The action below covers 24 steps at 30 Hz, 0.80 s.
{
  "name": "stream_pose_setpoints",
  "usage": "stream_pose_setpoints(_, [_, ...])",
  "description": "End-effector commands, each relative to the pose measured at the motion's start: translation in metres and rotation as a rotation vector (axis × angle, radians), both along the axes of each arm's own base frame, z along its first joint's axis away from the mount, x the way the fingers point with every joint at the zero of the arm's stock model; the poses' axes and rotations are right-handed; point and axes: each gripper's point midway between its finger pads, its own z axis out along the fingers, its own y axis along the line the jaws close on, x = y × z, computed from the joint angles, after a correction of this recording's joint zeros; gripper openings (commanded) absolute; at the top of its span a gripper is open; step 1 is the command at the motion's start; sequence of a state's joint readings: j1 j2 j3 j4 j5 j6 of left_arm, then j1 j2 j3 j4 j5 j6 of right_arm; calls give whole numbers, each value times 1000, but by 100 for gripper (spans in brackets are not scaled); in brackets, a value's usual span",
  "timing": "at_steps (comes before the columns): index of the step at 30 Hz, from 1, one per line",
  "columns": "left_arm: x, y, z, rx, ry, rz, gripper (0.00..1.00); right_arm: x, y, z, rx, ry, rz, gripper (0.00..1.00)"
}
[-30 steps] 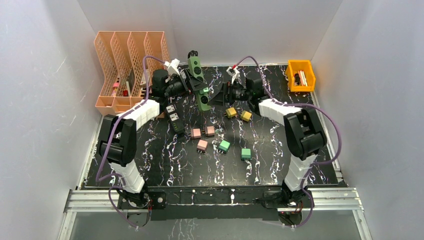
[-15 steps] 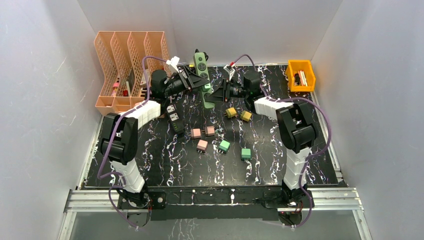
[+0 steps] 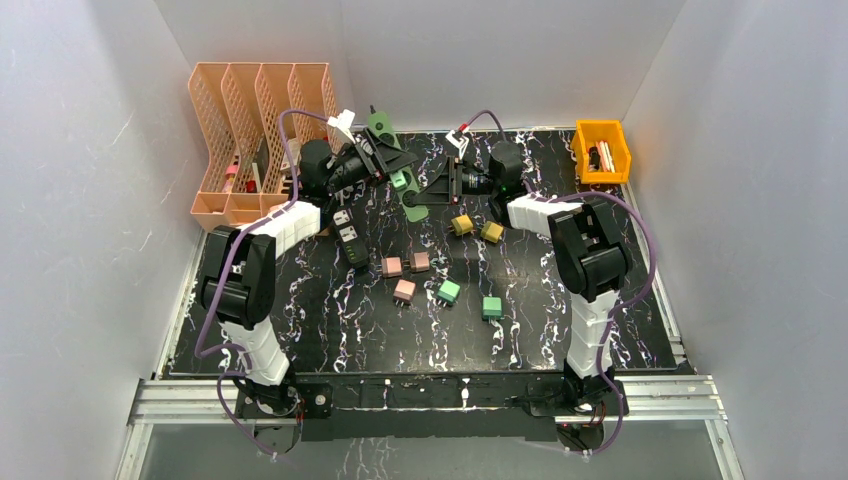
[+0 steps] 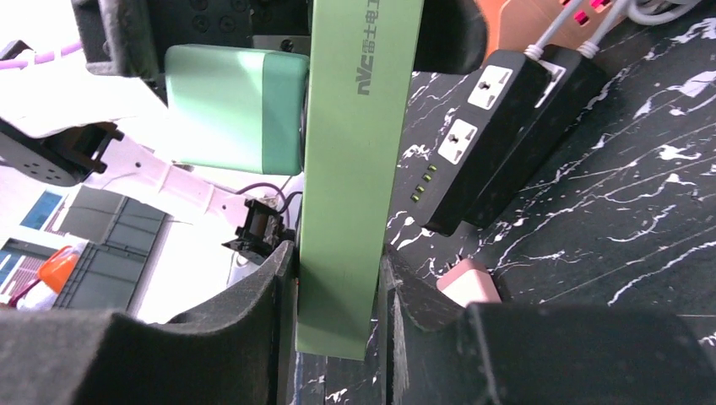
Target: Pull the plug off the socket
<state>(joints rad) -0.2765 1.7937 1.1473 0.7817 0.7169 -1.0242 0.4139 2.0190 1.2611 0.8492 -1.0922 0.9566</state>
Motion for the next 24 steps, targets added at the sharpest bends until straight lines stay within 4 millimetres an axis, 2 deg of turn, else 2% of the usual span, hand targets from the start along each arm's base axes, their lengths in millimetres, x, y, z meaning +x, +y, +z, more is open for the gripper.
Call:
stream_pose_setpoints(1, [8, 4, 32, -28, -131, 31, 90, -20, 3, 45, 101, -218, 95, 0])
stream_pose_setpoints(5, [14, 10, 23, -29, -98, 67, 83, -26, 1, 52, 126, -224, 120, 0])
stream_pose_setpoints(10, [19, 21, 12, -38, -62, 115, 62, -32, -3, 60, 172, -215, 147, 0])
stream_pose_setpoints(12, [20, 24, 9, -43, -53, 123, 45, -36, -4, 63, 191, -207, 166, 0])
stream_pose_setpoints(13, [20, 25, 9, -46, -53, 120, 30, -36, -4, 64, 200, -201, 173, 0])
stream_pose_setpoints(14, [20, 25, 8, -48, -50, 115, 9, -37, -5, 65, 206, -198, 181, 0])
stream_pose_setpoints(15, [20, 25, 7, -52, -44, 110, 1, -37, -5, 66, 210, -190, 187, 0])
stream_pose_setpoints(16, [20, 25, 5, -55, -40, 109, 0, -37, -5, 67, 211, -184, 191, 1])
stream_pose_setpoints(17, [20, 26, 5, -56, -37, 111, 0, -35, -5, 69, 210, -179, 186, 17])
stream_pose_setpoints(18, [20, 26, 4, -56, -36, 114, 0, -32, -6, 71, 208, -176, 171, 42])
stream_pose_setpoints(19, [21, 27, 3, -56, -34, 121, 0, -27, -7, 70, 195, -176, 140, 83])
stream_pose_setpoints(20, [21, 28, 3, -55, -34, 128, 0, -20, -8, 69, 170, -172, 100, 97])
stream_pose_setpoints(22, [23, 30, 0, -48, -33, 144, 0, -3, -6, 64, 78, -222, -5, 98])
stream_pose_setpoints(24, [24, 32, -3, -37, -29, 155, 0, 18, -7, 57, -100, -320, -176, 98])
